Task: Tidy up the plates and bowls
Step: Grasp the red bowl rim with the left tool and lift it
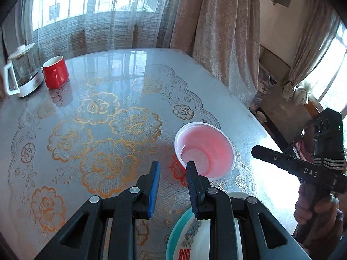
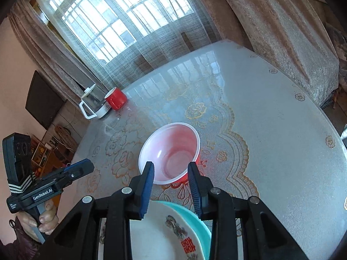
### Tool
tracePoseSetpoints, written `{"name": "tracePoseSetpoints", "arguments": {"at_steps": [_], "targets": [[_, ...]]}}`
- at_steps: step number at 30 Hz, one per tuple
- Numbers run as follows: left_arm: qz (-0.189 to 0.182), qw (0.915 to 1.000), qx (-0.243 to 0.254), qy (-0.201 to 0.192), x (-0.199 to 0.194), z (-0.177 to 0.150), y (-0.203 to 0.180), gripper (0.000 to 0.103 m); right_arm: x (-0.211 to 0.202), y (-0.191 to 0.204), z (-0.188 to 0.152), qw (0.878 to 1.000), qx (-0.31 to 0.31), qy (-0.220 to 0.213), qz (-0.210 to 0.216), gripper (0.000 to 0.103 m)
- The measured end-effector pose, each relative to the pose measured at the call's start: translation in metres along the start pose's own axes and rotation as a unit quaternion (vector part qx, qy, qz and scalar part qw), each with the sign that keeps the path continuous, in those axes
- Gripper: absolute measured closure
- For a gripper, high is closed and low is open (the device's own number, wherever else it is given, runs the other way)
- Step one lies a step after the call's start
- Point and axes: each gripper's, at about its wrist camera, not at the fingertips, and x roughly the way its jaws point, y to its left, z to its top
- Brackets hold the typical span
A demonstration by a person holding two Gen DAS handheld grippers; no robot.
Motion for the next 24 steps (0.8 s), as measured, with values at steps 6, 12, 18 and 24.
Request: {"name": "tracePoseSetpoints", "arguments": {"at_steps": [6,12,18,24], "targets": [[-0.022,0.9984,-0.012,0.052,0.043,0.023,-0.003,0.077,0.024,-0.012,0.016,0.998,0.051,0.04,-0.013,0.072],[-0.011,0.9963,-0.037,0.077,0.078,0.003,0.0,0.074,0.04,-0.018,0.0,0.998,0.04,0.047,-0.026,0.08],[0.001,0.9988,-0.005,0.048,0.053,-0.016,-0.03,0.09,0.041,-0.009,-0.02,0.998,0.015,0.049,-0.04,0.092],[0.005,0.9997,-0.022,0.011,0.006,-0.02,-0.035,0.09,0.005,0.006,-0.016,0.999,0.022,0.03,0.004,0.092]]}}
